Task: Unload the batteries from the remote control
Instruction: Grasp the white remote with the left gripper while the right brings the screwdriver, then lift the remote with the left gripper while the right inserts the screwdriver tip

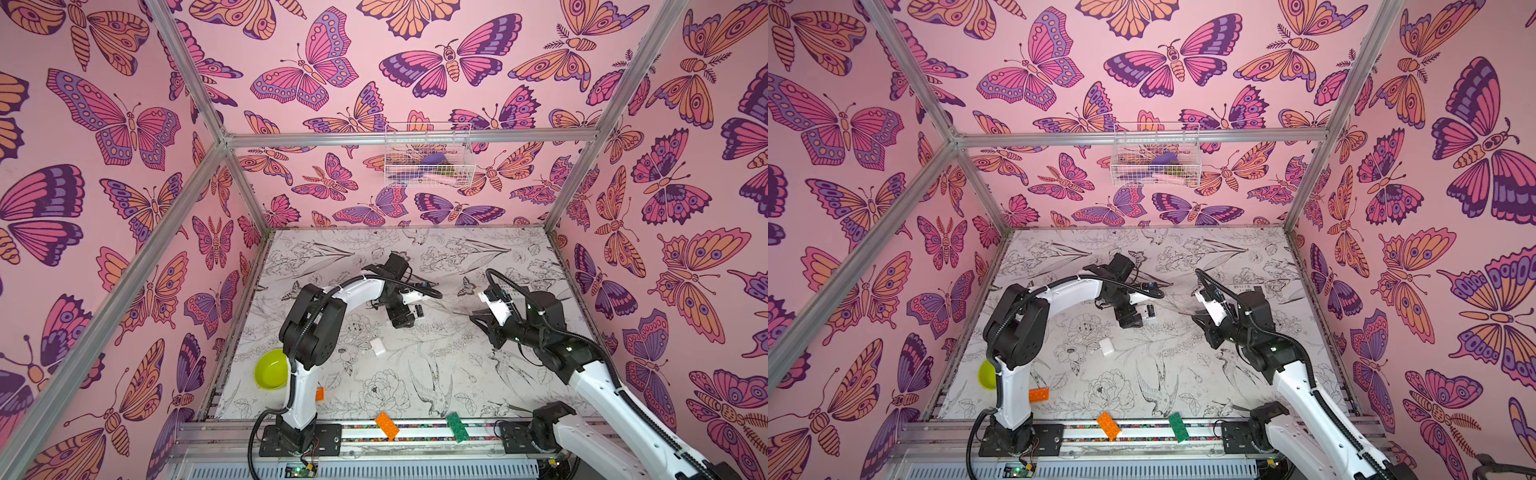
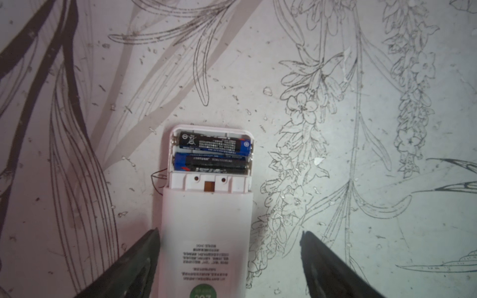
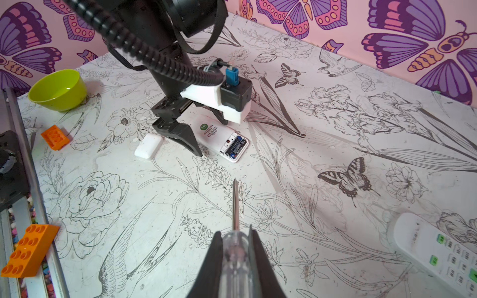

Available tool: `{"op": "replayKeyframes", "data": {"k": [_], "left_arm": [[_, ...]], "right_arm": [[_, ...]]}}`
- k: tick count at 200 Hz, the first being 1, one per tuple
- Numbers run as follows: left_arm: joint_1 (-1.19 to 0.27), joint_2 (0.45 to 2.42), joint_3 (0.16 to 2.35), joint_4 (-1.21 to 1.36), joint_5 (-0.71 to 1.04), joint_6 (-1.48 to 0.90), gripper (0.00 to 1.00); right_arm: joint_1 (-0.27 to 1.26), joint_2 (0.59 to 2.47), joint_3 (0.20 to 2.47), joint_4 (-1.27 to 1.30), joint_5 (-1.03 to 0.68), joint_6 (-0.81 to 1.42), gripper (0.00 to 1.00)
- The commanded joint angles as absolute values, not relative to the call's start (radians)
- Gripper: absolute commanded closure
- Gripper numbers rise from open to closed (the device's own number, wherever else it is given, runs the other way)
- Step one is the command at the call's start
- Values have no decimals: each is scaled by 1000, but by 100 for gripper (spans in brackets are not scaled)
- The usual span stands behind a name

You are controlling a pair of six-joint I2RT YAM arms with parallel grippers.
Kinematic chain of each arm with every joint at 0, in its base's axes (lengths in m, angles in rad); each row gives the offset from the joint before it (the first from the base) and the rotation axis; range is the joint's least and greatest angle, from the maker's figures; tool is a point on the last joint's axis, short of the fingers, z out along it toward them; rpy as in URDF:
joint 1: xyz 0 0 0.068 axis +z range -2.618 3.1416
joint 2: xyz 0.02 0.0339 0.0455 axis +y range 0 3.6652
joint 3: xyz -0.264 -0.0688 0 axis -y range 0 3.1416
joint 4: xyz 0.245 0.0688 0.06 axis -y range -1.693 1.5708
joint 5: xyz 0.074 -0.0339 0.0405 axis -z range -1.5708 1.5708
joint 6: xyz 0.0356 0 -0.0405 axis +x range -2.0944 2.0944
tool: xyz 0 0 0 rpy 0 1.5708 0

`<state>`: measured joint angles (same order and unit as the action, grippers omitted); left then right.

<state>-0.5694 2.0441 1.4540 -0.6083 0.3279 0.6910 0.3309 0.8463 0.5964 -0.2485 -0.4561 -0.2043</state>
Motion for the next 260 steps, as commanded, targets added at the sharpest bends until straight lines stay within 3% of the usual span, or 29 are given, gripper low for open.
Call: {"op": "replayKeyframes", "data": {"k": [1,50,75,104,175,260], "left_arm": [[-573,2095,1475,-653,302,716,19],[-591,2110,1464,-653,256,751,28],[-598,2091,1437,-656,248,770,51],[-603,2018,1369,-658,266,819,60],[-610,1898,1243,-672,342,908,59],[-635,1931,1217,-660,303,1002,47]], "right_arm": [[344,865,606,-221,-488,-250,100],[366,880,593,-210,-488,-275,100],[382,892,593,-210,-496,-309,100],[400,899,579,-206,-506,-334,100],[409,1019,592,-93,-594,-157,100],[409,1428,675,157,-734,-63,100]]}}
